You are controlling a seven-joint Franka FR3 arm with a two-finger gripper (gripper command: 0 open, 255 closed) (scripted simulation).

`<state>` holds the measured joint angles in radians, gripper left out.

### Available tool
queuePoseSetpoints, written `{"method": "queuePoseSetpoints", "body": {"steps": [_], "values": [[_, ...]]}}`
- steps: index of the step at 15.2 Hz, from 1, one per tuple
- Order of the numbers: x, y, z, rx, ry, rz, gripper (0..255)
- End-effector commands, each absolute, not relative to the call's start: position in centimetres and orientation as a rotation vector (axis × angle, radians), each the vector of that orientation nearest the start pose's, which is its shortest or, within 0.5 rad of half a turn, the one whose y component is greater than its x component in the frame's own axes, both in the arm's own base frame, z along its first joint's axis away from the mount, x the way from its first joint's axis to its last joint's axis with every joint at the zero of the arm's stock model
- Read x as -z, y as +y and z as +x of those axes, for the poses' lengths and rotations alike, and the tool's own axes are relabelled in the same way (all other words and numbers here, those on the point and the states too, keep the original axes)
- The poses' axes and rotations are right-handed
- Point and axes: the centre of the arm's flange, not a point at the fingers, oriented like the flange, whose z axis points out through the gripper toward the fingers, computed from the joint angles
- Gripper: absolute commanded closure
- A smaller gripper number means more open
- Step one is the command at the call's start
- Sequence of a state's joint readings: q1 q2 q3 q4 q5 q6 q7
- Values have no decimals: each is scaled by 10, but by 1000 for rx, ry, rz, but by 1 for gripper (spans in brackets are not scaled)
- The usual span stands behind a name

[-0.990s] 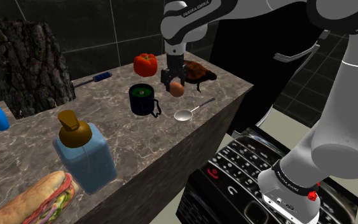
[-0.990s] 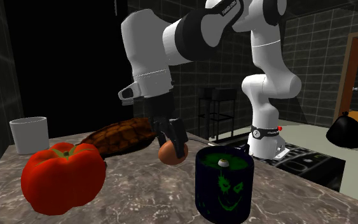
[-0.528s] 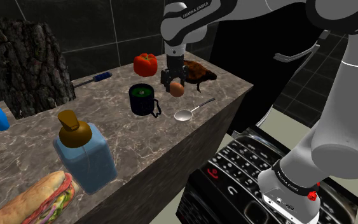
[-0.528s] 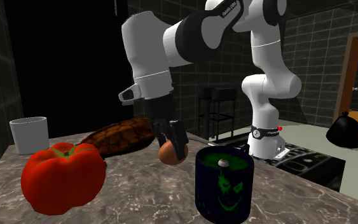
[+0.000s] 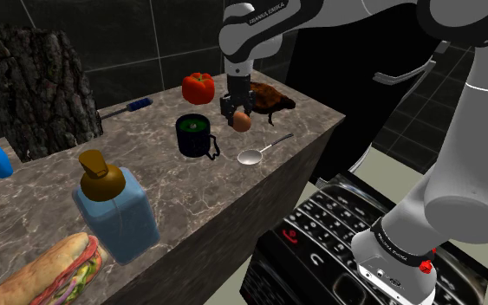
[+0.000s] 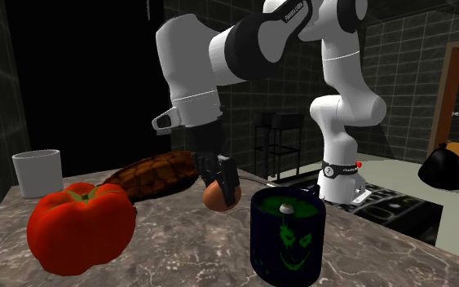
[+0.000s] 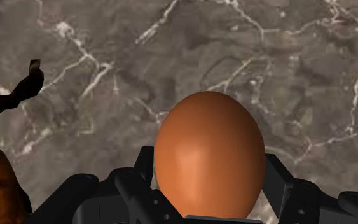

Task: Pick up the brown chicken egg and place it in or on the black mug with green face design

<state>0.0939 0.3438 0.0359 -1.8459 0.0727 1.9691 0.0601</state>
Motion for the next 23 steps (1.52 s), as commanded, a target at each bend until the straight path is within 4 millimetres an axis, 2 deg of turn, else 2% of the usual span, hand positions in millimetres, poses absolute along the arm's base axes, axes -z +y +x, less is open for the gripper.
{"method": "queuePoseSetpoints", "body": {"steps": [1,2,23], "values": [[-323,82,602,-350,-51,-3067,255],[-323,82,602,-350,-51,-3067,255],[-434,82,602,-350,-51,-3067,255]]}}
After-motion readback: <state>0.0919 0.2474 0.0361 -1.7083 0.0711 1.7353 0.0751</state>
